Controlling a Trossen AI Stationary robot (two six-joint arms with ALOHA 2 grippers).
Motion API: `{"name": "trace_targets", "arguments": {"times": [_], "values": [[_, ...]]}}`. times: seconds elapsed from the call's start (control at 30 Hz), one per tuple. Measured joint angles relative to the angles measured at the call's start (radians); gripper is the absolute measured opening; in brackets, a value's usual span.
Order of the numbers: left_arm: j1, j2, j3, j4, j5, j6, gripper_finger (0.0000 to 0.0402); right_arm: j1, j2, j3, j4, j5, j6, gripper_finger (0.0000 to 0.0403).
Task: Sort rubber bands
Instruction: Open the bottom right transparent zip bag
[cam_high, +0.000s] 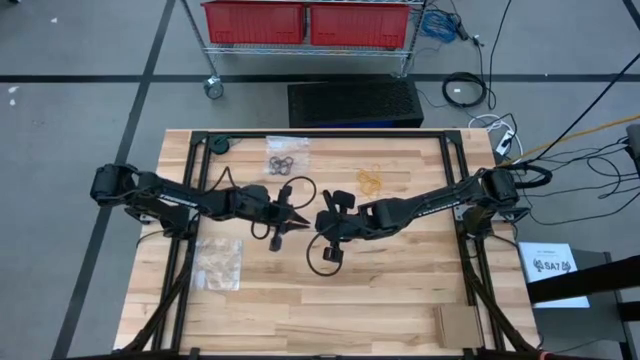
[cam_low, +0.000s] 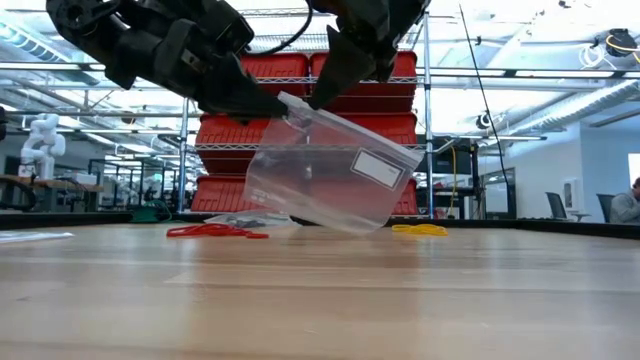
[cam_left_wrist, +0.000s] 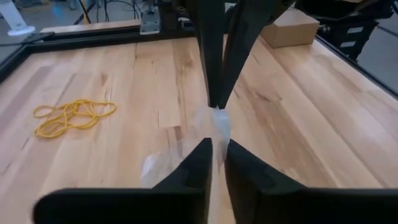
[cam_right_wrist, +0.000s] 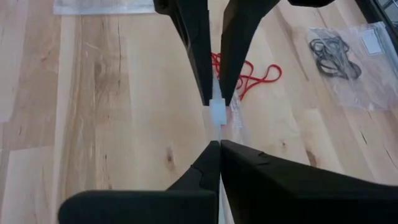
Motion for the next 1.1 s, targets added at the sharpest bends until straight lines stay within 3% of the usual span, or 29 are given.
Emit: {"name": "trace_targets", "arguments": {"times": [0.1,0.27,0.47,0.77,1.1], "values": [[0.0,0.0,0.0,-0.001,-0.002,0.023,0.0009,0.0,0.0,0.0,-0.002,-0.001,0.006,0.0],[0.0,0.0,0.0,-0.001,-0.005,0.047,0.0005,-0.006,-0.001,0.0,-0.016,-0.004,0.03,0.0007],[0.0,0.0,0.0,-0.001,-0.006,0.05,0.0004,-0.031,-0.001,0.0,-0.019,-0.021,0.092,0.0057],[0.0,-0.001,0.0,-0.003,-0.007,0.051,0.0003,-0.072,-0.001,0.0,0.059,-0.171,0.087,0.0125],[0.0,-0.001,0.0,-0.004,-0.007,0.051,0.0002,-0.088,-0.002,0.0,0.078,-0.215,0.082,0.011]]}}
